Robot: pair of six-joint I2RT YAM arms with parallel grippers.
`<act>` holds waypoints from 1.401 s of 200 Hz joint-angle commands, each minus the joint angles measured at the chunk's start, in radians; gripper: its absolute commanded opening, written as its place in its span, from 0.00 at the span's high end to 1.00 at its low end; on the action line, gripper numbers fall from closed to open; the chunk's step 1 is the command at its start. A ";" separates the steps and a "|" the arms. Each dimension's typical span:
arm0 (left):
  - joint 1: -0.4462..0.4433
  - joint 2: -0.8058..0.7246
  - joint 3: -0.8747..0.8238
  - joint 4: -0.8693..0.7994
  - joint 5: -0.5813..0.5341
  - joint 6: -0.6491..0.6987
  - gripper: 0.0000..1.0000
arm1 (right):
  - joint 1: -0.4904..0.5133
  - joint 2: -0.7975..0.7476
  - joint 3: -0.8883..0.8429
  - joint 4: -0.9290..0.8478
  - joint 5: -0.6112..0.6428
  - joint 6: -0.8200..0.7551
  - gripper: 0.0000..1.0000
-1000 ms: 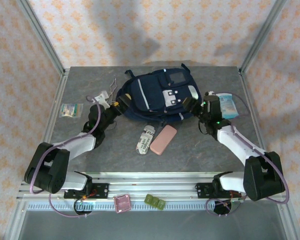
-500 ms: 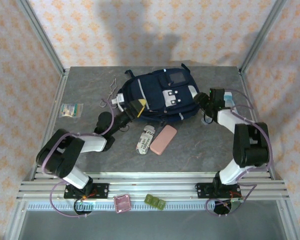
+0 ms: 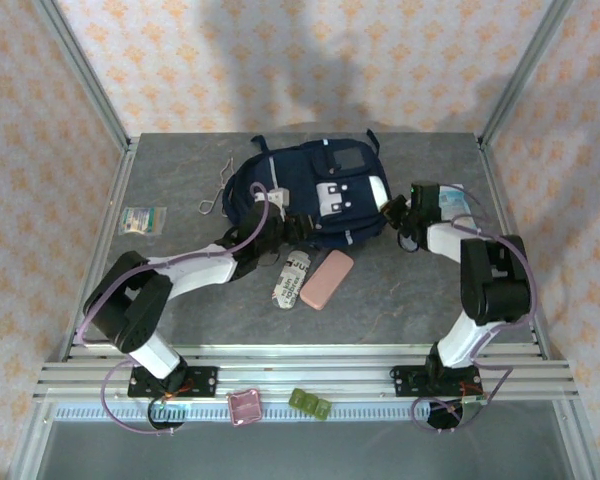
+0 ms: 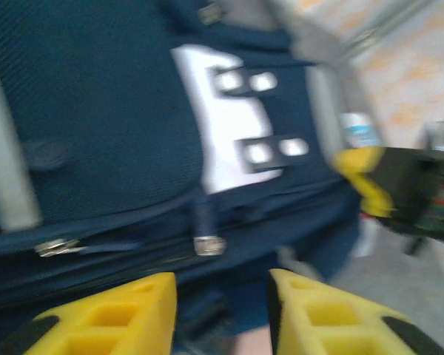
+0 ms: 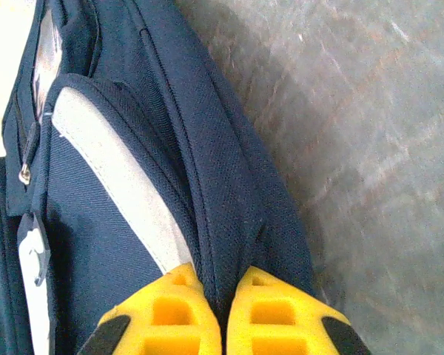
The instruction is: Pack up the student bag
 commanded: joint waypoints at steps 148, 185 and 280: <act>0.049 0.191 0.340 -0.289 -0.071 0.252 0.59 | 0.098 -0.314 -0.149 -0.182 0.244 -0.028 0.53; 0.027 0.133 0.261 -0.247 -0.047 0.210 0.59 | 0.102 -0.338 -0.072 -0.243 0.154 -0.040 0.53; -0.034 0.199 0.267 -0.196 0.034 0.165 0.61 | 0.099 -0.232 -0.094 -0.133 0.014 0.049 0.55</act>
